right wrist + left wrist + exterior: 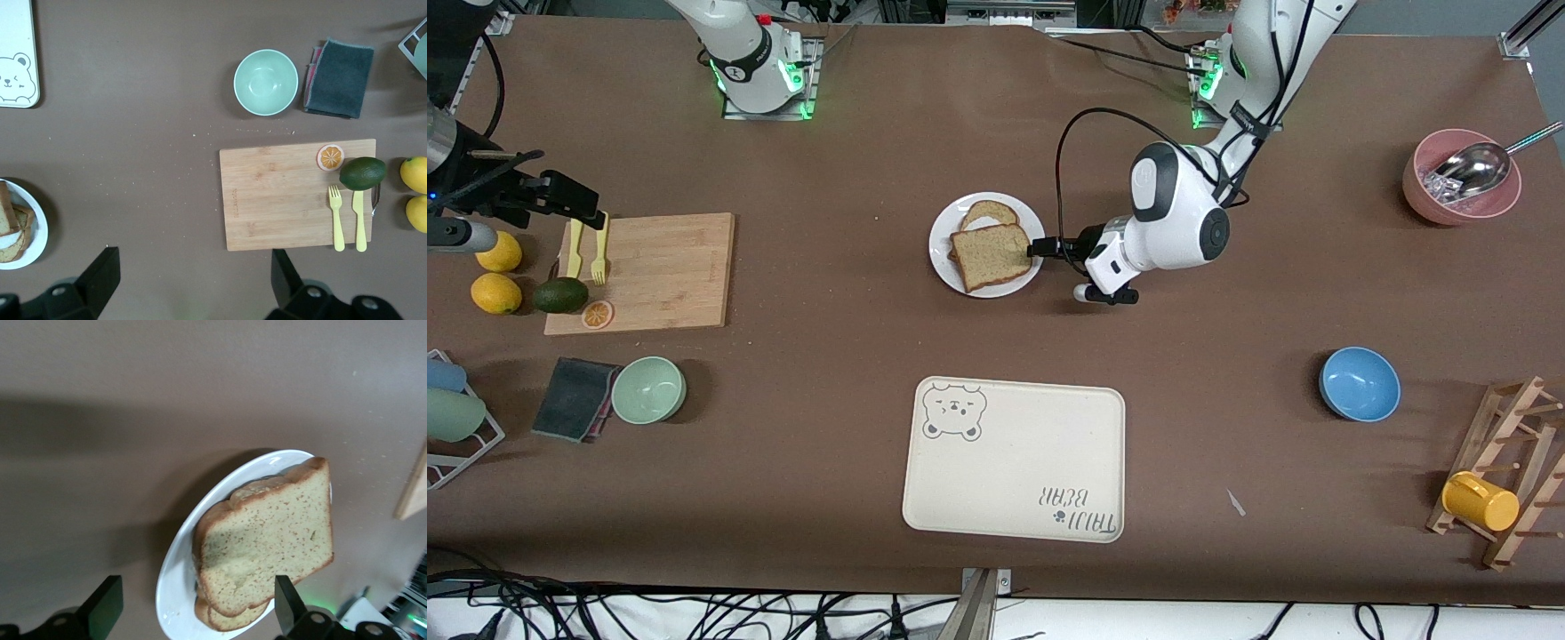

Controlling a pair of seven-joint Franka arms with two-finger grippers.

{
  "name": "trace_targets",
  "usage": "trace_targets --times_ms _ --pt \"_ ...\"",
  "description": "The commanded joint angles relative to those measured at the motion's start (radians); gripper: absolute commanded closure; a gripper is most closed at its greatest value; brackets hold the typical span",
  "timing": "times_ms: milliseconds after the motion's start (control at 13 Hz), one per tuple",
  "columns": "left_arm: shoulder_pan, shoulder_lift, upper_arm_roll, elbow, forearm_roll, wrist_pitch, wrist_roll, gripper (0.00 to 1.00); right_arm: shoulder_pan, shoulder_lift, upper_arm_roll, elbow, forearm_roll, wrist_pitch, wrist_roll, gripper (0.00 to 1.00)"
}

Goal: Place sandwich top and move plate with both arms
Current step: 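Reach the left gripper to the plate rim and grip it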

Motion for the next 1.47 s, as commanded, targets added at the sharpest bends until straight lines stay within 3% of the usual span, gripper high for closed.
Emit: trace_targets --times_ms 0,386,772,849,1389 --pt "-0.005 0.075 0.006 0.012 -0.223 0.001 0.248 0.05 0.0 0.011 -0.003 0.027 -0.015 -0.02 0.005 0.0" --pt "0.011 0.078 0.006 -0.014 -0.259 -0.011 0.319 0.09 0.0 0.011 -0.003 0.025 -0.015 -0.022 0.006 0.0" --pt "0.052 0.069 0.006 -0.068 -0.259 -0.046 0.391 0.47 0.0 0.011 -0.003 0.025 -0.015 -0.022 0.005 0.0" --pt "0.052 0.068 0.006 -0.08 -0.259 -0.048 0.393 0.5 0.0 0.011 -0.003 0.024 -0.015 -0.023 0.006 0.0" --pt "0.041 0.06 -0.014 -0.108 -0.265 -0.056 0.385 0.49 -0.001 0.012 -0.005 0.024 -0.015 -0.022 0.007 0.0"
